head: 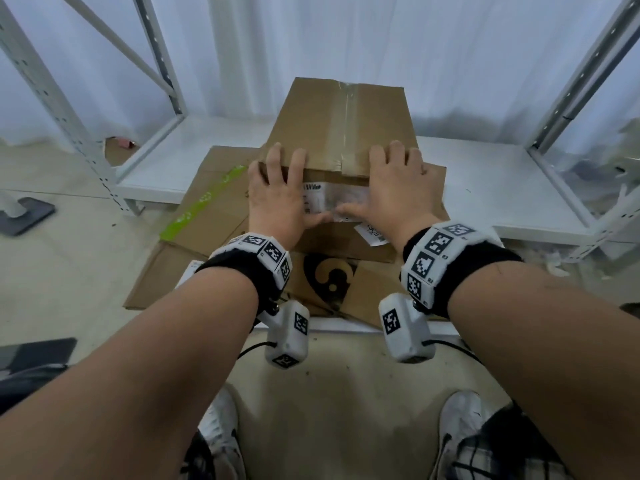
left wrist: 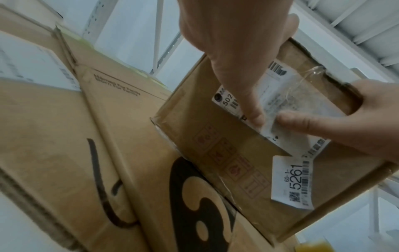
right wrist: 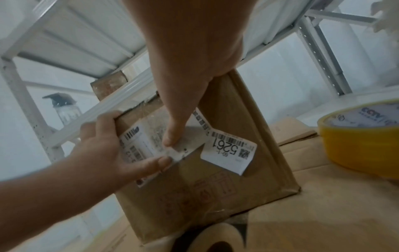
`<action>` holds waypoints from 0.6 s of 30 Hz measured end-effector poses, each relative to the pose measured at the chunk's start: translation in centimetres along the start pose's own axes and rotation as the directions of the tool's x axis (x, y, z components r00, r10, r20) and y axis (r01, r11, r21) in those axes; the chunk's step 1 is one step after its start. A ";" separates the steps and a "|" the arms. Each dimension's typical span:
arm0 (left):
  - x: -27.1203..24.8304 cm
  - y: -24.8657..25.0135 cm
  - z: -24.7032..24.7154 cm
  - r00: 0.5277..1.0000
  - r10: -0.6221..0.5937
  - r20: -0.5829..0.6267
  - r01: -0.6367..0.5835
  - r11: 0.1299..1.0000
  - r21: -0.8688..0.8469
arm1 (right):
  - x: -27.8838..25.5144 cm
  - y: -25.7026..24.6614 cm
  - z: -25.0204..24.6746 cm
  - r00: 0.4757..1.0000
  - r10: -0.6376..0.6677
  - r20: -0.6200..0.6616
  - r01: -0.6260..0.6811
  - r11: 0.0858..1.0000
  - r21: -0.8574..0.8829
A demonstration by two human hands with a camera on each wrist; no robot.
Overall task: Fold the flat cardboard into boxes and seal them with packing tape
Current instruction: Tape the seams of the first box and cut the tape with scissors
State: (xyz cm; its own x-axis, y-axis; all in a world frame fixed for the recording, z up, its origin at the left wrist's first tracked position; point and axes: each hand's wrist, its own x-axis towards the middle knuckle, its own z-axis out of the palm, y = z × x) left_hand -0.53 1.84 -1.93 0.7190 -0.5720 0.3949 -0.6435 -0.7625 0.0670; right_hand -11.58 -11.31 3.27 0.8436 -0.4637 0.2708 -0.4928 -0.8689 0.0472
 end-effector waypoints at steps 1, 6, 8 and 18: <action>-0.1 -0.2 -0.2 0.999 0.026 0.022 -0.026 0.999 0.022 | -0.1 0.0 0.1 1.000 -0.011 -0.014 0.010 1.000 -0.023; 0.2 -1.6 -3.8 0.997 0.052 0.053 -0.045 0.991 -0.128 | 0.8 -0.2 -0.5 0.997 -0.079 -0.014 0.078 0.995 -0.059; 1.0 -2.3 -5.6 0.995 0.097 0.028 -0.092 0.984 -0.154 | 1.3 -0.8 -0.5 0.992 -0.125 0.023 0.125 0.992 0.001; 3.0 -2.5 -6.7 0.982 -0.073 0.176 0.128 0.938 -0.321 | 1.3 -1.4 -0.1 0.960 -0.279 0.016 0.280 0.959 -0.050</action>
State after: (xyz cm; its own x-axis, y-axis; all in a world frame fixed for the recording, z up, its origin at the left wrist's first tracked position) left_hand 1.44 4.04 5.22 0.7992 -0.5587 0.2216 -0.5964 -0.6914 0.4078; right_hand -9.84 -10.68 3.69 0.9511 -0.2052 0.2310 -0.2469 -0.9541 0.1692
